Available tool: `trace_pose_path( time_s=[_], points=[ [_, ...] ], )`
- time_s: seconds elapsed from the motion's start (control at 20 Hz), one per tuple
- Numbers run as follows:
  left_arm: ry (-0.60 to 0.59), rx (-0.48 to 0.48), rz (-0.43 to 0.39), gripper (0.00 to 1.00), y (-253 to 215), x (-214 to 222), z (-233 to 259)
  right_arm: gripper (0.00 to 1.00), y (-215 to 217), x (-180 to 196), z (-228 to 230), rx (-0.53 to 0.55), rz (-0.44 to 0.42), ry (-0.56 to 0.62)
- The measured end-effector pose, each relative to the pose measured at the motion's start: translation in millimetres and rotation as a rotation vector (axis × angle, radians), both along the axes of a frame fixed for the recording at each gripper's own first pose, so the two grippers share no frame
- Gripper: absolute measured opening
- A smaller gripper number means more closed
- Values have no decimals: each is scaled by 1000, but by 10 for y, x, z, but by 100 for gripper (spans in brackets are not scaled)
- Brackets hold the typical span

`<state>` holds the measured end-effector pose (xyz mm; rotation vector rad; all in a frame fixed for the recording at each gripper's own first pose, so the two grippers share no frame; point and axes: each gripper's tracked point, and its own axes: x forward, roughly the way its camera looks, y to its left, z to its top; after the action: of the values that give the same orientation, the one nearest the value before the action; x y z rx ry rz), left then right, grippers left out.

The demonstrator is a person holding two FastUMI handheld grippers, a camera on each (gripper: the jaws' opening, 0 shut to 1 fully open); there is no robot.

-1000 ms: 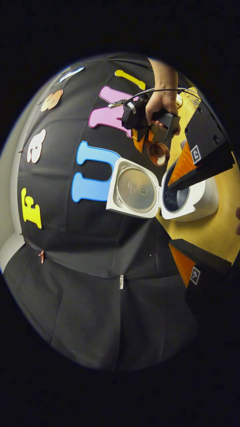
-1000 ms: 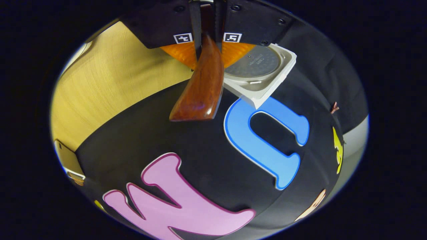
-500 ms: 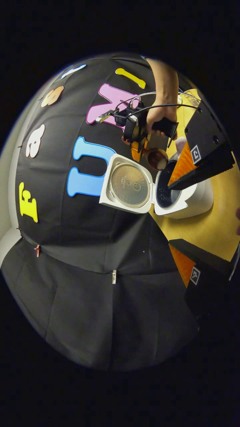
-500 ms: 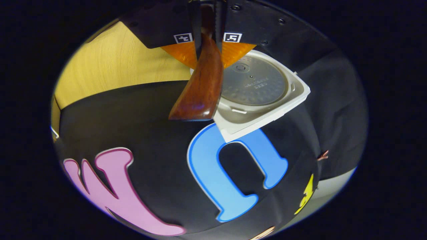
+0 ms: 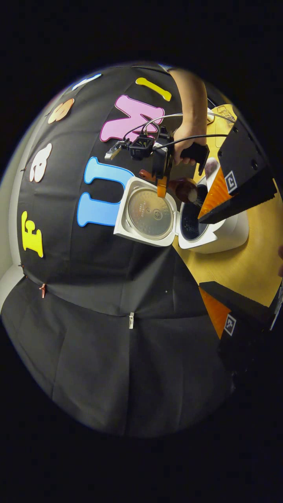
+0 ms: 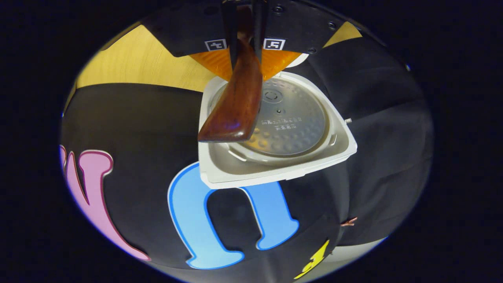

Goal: Close the left gripper, press the button to open the rice cooker; take a wooden spoon from the chopstick holder with the right hand, scoop a spoonful of rice and pour it into the rice cooker, then put the wooden spoon back into the chopstick holder.

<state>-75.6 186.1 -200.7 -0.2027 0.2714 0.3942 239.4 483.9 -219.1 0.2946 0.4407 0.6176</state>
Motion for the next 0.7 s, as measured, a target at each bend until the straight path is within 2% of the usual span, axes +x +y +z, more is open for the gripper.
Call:
trace_pose_path(
  time_s=[0.1, 0.35, 0.7],
  points=[
    [-2, -1, 4, 95, 43, 33, -2, 19, 97, -58, -16, -95, 74, -82],
    [-7, -1, 2, 95, 83, 73, -12, 19, 310, -252, 8, -250, 213, -244],
    [-3, -4, -3, 95, 115, 69, -50, 19, 559, -539, -6, -443, 347, -466]
  ],
)
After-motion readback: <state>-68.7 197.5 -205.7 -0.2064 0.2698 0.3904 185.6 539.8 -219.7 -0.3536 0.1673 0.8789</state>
